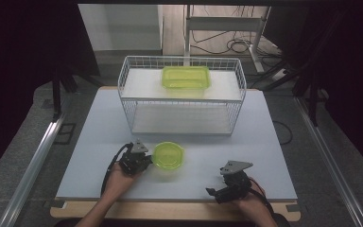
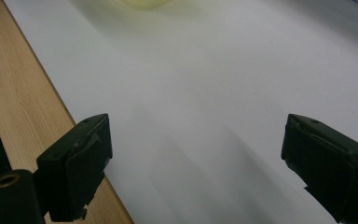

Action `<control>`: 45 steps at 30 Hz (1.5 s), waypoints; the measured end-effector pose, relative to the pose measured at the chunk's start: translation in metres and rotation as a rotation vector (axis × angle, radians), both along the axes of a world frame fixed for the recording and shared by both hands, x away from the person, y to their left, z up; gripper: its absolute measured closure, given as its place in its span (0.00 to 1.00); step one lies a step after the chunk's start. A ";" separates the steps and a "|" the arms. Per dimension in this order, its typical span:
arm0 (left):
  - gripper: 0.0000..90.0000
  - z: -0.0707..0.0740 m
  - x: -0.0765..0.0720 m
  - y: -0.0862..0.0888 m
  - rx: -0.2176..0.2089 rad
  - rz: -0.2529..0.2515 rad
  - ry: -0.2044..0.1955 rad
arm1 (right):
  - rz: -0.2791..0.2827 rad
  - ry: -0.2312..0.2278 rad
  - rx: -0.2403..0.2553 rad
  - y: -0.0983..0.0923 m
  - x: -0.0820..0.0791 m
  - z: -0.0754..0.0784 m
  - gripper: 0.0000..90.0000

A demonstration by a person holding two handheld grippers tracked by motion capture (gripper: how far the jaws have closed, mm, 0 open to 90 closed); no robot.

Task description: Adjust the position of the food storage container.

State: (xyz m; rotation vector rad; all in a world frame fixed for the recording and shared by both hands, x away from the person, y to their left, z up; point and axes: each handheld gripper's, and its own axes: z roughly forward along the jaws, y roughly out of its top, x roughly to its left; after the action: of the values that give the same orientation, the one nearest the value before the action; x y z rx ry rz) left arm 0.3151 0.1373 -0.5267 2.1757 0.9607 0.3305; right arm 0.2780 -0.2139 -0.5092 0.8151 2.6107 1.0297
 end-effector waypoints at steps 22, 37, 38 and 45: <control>0.89 0.005 -0.018 -0.038 -0.011 -0.098 -0.006 | -0.013 0.011 0.006 -0.003 0.001 0.001 0.11; 0.21 0.030 -0.074 -0.001 -0.013 -0.012 -0.118 | -0.044 0.028 0.045 -0.004 0.002 0.004 0.10; 0.19 0.031 -0.077 0.002 -0.013 -0.002 -0.121 | -0.045 0.028 0.048 -0.004 0.002 0.004 0.10; 0.09 0.023 -0.101 0.025 -0.049 0.048 -0.111 | -0.044 0.013 0.055 -0.005 0.002 0.005 0.11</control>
State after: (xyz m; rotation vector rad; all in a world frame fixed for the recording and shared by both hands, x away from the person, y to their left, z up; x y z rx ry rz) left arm 0.2145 0.1622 -0.5036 2.0696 0.9505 0.4415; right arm 0.2801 -0.2186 -0.5043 0.8899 2.5733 1.0921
